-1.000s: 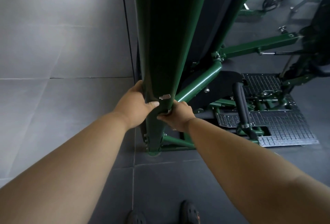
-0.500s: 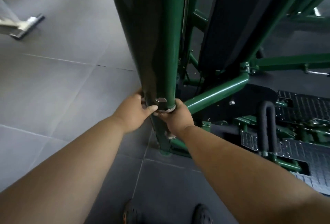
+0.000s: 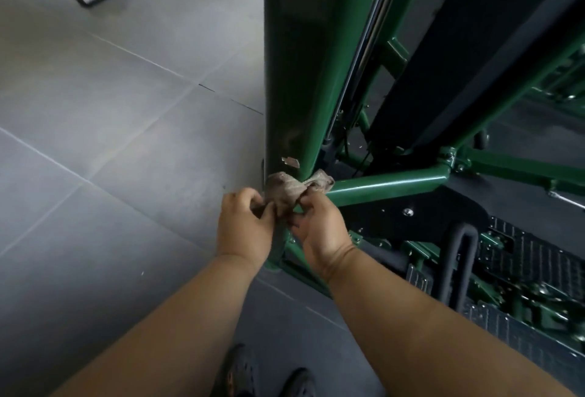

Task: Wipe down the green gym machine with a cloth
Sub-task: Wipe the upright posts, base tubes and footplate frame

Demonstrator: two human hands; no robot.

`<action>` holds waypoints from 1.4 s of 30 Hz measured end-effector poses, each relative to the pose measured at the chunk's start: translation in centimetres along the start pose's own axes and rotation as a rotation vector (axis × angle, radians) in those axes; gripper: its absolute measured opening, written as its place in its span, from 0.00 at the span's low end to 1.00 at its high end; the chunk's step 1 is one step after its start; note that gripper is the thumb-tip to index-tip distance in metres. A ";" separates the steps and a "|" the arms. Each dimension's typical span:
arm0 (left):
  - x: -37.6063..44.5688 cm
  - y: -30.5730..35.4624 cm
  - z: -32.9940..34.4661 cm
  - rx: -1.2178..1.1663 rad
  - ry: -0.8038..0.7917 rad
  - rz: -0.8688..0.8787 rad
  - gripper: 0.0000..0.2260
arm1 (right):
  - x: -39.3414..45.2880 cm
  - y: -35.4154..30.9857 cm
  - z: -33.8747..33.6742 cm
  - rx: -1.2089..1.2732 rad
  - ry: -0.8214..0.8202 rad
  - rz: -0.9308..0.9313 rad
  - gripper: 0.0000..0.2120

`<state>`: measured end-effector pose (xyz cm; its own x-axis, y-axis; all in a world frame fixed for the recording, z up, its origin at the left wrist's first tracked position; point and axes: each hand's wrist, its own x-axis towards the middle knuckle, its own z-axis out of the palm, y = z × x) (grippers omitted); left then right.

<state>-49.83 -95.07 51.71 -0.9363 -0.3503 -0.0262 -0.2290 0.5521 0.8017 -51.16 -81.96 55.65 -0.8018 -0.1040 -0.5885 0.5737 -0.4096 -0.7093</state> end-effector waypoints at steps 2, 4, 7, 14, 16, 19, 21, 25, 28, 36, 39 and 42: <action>0.4 0.0 0.9 -0.079 -0.006 0.083 0.06 | -0.5 0.3 0.3 0.041 -0.076 0.010 0.19; 0.0 0.2 1.7 -0.241 -0.094 0.078 0.15 | -0.6 1.0 0.0 0.023 -0.122 -0.028 0.22; -0.5 -0.5 2.9 -0.309 -0.161 0.043 0.25 | -0.3 2.2 -1.5 -0.101 -0.087 -0.089 0.22; 1.9 -1.9 5.2 -0.081 -0.111 -0.106 0.31 | 1.2 3.3 -4.1 -0.414 0.105 -0.182 0.21; 3.1 -2.2 5.8 -0.133 -0.154 -0.176 0.34 | 1.5 3.1 -4.0 -0.416 0.073 -0.214 0.23; 4.7 -2.7 5.6 -0.276 -0.219 -0.093 0.39 | 2.1 2.7 -4.0 -0.456 0.110 -0.316 0.19; 6.1 -2.6 4.9 -0.334 -0.252 -0.017 0.40 | 2.6 1.9 -4.4 -0.529 0.204 -0.376 0.19; 7.6 -2.6 5.3 -0.427 -0.245 0.063 0.41 | 5.3 -0.8 -5.8 -1.001 0.319 -0.655 0.13; 7.4 -2.6 8.1 -0.704 -0.109 0.016 0.35 | 8.6 -1.6 -5.8 -1.165 0.171 -0.798 0.15; 8.1 -5.9 14.6 -0.947 0.249 -0.072 0.16 | 15.5 1.7 -8.0 -1.387 0.233 -1.047 0.20; 8.5 -7.4 16.0 -0.812 0.362 0.069 0.17 | 16.6 2.9 -8.3 -1.346 0.275 -1.252 0.18; 9.0 -9.6 18.1 -0.637 0.513 0.280 0.24 | 17.7 4.1 -8.7 -1.277 0.366 -1.359 0.18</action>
<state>-60.87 -89.83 32.95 -0.6650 -0.6475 0.3723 0.3288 0.1937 0.9243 -61.54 -77.59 38.98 -0.7820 -0.0930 0.6164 -0.4262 0.8013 -0.4198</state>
